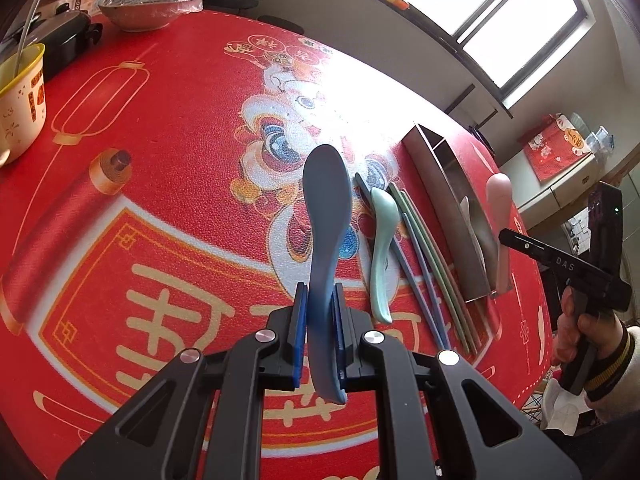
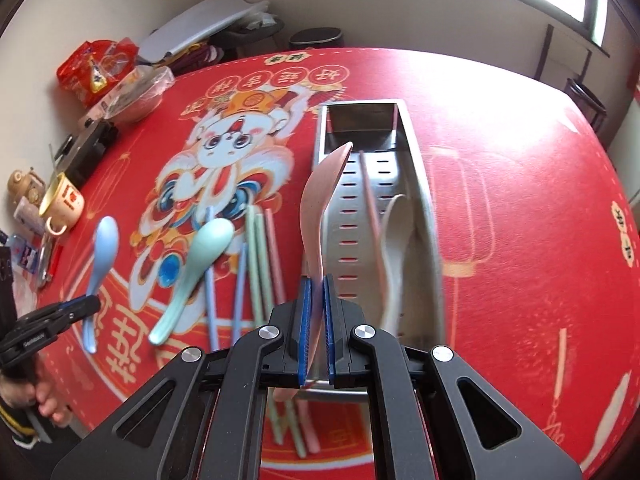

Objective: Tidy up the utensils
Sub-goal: 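Lift the pink spoon with the right tool while the left tool holds the blue spoon, then carry the pink spoon with the right tool down into the steel tray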

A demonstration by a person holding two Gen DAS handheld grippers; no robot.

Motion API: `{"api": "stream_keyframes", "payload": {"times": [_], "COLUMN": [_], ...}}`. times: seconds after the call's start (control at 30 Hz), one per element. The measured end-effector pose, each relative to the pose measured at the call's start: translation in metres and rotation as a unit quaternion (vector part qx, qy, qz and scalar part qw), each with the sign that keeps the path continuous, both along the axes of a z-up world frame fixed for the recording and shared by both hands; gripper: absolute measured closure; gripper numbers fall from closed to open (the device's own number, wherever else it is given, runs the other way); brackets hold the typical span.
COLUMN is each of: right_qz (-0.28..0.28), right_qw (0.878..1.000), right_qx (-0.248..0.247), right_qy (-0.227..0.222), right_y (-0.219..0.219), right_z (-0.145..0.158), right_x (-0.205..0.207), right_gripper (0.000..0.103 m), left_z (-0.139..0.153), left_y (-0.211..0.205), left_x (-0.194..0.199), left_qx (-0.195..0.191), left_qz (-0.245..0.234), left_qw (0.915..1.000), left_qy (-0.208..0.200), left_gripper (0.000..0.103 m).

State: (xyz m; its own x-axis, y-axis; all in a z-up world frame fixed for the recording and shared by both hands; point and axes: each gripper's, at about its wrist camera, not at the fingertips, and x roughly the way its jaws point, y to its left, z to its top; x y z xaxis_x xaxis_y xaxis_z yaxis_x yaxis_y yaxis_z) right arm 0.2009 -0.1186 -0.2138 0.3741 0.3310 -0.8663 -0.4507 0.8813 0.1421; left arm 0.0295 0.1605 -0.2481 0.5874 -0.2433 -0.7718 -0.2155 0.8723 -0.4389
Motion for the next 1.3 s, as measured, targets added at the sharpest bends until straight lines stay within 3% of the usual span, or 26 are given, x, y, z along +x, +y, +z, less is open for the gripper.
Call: {"api": "stream_keyframes", "payload": {"times": [0.17,0.57,0.97,1.3], "right_qz": [-0.007,0.021,0.019,0.02], "right_qw": [1.0,0.994,0.988,0.988], "right_qx": [-0.029,-0.104,-0.141,-0.134], "right_qy": [-0.002,0.029,0.05,0.074], "right_y": [-0.019,-0.008,0.003,0.018], "right_z": [-0.006,-0.033,-0.047,-0.051], "right_x": [0.021,0.027,0.033,0.042], "right_gripper": [0.097,0.097,0.097,0.097], "left_z": [0.0,0.007,0.011,0.01], "left_y": [-0.012,-0.016,-0.014,-0.013], "left_x": [0.001,-0.007,-0.013,-0.018], "left_qx": [-0.002,0.008,0.011,0.012], "left_qz": [0.001,0.013,0.013,0.016], "left_qw": [1.0,0.9999,0.9998,0.9998], "left_qy": [-0.001,-0.006,-0.012,-0.008], "left_gripper": [0.091,0.091,0.091,0.091]}}
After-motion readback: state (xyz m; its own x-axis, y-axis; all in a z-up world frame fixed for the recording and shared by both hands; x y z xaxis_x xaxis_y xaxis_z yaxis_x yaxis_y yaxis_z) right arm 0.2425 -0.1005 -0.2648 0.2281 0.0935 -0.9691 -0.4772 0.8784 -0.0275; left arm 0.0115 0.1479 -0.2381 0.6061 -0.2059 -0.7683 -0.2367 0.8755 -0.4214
